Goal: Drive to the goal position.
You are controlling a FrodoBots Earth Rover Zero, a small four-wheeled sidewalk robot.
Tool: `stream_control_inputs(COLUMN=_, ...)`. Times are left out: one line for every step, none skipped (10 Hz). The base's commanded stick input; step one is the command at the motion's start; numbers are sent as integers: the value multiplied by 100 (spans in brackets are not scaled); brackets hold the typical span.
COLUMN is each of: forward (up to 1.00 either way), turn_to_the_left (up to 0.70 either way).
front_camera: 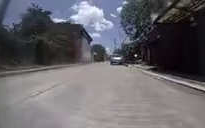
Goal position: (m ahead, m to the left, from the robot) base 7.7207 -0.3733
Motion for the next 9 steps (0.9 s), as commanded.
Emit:
stream_control_inputs(forward=100, turn_to_the_left=0)
stream_control_inputs(forward=100, turn_to_the_left=0)
stream_control_inputs(forward=100, turn_to_the_left=0)
stream_control_inputs(forward=100, turn_to_the_left=0)
stream_control_inputs(forward=100, turn_to_the_left=0)
stream_control_inputs(forward=100, turn_to_the_left=0)
stream_control_inputs(forward=100, turn_to_the_left=0)
stream_control_inputs(forward=100, turn_to_the_left=0)
stream_control_inputs(forward=100, turn_to_the_left=0)
